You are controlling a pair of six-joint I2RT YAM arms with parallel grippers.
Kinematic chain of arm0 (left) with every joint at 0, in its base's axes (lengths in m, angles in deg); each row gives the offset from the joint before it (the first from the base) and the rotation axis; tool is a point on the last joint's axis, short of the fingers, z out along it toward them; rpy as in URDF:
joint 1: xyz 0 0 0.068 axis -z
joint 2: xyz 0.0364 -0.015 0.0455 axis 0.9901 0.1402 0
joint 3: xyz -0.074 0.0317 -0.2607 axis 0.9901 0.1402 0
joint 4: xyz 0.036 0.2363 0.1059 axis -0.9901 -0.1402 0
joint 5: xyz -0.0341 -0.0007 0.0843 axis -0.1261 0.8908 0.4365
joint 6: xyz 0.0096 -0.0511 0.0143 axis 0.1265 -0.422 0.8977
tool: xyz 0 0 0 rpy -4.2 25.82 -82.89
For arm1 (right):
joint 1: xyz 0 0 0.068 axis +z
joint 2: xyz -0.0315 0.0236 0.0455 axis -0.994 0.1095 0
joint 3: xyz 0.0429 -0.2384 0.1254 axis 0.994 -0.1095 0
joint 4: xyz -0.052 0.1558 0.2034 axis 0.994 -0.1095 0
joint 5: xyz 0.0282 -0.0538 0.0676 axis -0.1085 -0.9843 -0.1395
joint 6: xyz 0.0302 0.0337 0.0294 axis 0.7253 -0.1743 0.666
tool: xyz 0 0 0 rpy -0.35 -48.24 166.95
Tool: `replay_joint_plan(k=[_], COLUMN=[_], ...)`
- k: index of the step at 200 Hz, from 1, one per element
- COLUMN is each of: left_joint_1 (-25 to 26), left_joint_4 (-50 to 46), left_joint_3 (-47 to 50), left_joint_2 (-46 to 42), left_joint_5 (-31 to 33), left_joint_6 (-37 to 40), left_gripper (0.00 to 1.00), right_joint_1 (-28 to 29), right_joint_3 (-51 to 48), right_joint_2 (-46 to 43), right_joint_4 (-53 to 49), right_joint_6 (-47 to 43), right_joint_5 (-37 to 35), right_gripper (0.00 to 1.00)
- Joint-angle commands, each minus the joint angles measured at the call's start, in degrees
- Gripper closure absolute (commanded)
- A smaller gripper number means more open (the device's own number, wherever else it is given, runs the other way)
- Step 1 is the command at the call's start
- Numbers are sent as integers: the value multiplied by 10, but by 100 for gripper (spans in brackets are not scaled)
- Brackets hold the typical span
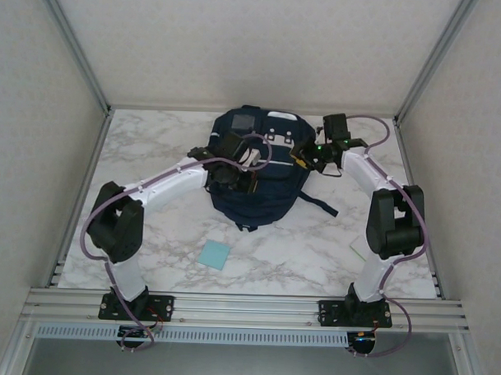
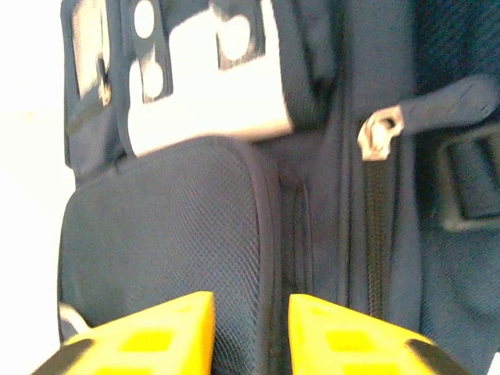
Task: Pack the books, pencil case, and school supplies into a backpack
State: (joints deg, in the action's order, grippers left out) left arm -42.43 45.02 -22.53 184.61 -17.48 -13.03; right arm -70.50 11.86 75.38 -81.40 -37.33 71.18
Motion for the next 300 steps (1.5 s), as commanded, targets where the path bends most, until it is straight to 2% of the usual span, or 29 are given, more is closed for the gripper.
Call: replay_joint_plan(k=[1,17,57,100,124,133,142,156,170,220,275,300], left_joint_1=[10,18,34,53,59,59,60,59,54,5,-74,-99], left_joint_4=[-6,-7,-17,-15,-16,-17,-20,-34,-53,-135,-175,-184], left_joint_3=[-70,-101,-123,-121,-119,-116,-111,-101,-91,-50,-13,-13], left_joint_2=[33,51,68,65,64,63,59,51,42,22,-11,-19], left_joint_5=[-20,-26,-32,-35,-36,-37,-37,-25,-14,31,68,105], left_joint_6=[-38,-40,-46,-54,-52,-50,-46,-31,-15,70,141,205], left_gripper=[100,100,100,100,100,100,100,100,100,100,100,100], right_joint_1=[-9,-9,7,42,57,59,60,59,59,56,39,38], right_joint_3=[3,-24,-113,-169,-172,-172,-174,-172,-162,-128,-87,-48], right_joint_2=[-36,-65,-126,-137,-117,-108,-101,-95,-92,-106,-98,-73], right_joint_4=[-3,-7,35,99,126,137,148,156,140,73,27,-25], right_joint_6=[11,25,99,181,207,213,219,216,198,66,-63,-147], right_joint_5=[-43,-43,-14,6,-12,-21,-31,-46,-57,-69,-25,-2], right_gripper=[54,46,36,35,35,39,49,79,100,100,100,100])
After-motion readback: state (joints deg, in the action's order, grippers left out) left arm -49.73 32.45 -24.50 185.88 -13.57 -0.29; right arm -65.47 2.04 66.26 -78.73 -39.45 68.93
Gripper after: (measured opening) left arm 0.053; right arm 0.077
